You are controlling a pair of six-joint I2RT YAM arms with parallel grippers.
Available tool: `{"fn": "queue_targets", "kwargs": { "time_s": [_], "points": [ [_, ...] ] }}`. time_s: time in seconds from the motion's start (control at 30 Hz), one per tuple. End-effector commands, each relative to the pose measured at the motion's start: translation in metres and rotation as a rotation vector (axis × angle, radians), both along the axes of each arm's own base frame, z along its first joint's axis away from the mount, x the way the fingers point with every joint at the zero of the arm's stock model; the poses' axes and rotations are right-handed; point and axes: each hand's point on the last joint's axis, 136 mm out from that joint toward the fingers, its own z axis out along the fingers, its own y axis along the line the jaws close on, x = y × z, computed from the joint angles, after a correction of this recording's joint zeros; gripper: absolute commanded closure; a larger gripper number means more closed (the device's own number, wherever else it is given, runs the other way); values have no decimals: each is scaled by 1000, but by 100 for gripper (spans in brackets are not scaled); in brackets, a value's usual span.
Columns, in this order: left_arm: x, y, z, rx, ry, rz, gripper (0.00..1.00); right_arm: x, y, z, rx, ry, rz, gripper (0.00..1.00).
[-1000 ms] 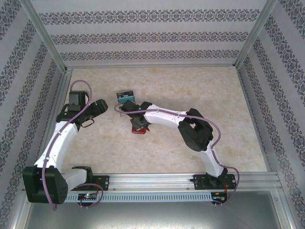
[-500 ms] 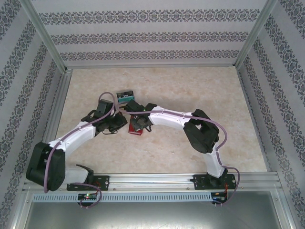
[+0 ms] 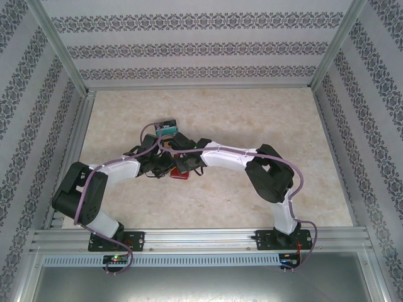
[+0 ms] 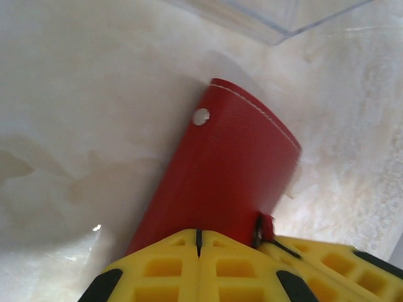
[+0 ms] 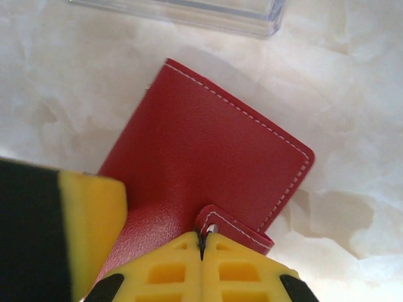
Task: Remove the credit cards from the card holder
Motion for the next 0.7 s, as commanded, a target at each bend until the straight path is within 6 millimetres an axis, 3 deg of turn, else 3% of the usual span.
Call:
{"fn": "queue_targets", "kwargs": {
  "time_s": [0.0,0.2,0.43,0.57,0.67],
  "points": [
    [-6,0,-15,25,39,15,100,7,2,23,93,-27,-34,100],
    [-19,10,-42,93,142,29,100,9,-3,34,167,-32,-63,100],
    [-24,18,-48,135,163,41,100,13,-23,53,224,-57,-124,100],
    [-14,15,-27,128,104,24,99,12,-25,59,239,-48,-116,100],
    [-2,24,11,175,22,25,75,11,-21,65,259,-46,-104,100]
  ]
}}
